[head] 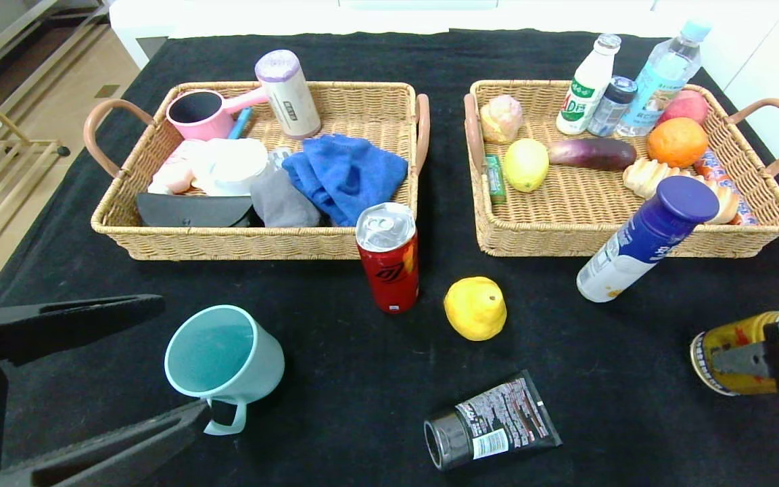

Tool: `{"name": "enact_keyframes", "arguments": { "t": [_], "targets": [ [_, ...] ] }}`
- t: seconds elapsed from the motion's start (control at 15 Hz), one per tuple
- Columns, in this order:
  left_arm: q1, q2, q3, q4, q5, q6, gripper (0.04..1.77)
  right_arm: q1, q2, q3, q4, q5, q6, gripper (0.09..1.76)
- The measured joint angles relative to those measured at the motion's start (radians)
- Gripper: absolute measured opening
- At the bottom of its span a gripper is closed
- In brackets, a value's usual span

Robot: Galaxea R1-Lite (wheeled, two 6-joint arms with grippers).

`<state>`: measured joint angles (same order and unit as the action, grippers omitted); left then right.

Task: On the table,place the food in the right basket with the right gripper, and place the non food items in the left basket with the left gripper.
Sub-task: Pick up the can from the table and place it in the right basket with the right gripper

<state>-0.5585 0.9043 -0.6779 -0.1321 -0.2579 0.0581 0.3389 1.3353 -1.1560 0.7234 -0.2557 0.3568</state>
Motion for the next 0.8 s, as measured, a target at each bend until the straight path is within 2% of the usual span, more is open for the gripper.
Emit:
{"name": "enact_keyframes", "arguments": {
  "t": [0.47,0.8],
  "targets": [
    [0.000,-0.004,-0.002,0.001,0.000,0.000,1.72,-0.033,0.001,-0.215,-0.011,-0.017,-0.015,1.19],
    [0.000,-0.005,-0.001,0.000,0.000,0.000,1.72,-0.083,0.060,-0.249,-0.294,-0.013,-0.064,1.19]
  ]
}}
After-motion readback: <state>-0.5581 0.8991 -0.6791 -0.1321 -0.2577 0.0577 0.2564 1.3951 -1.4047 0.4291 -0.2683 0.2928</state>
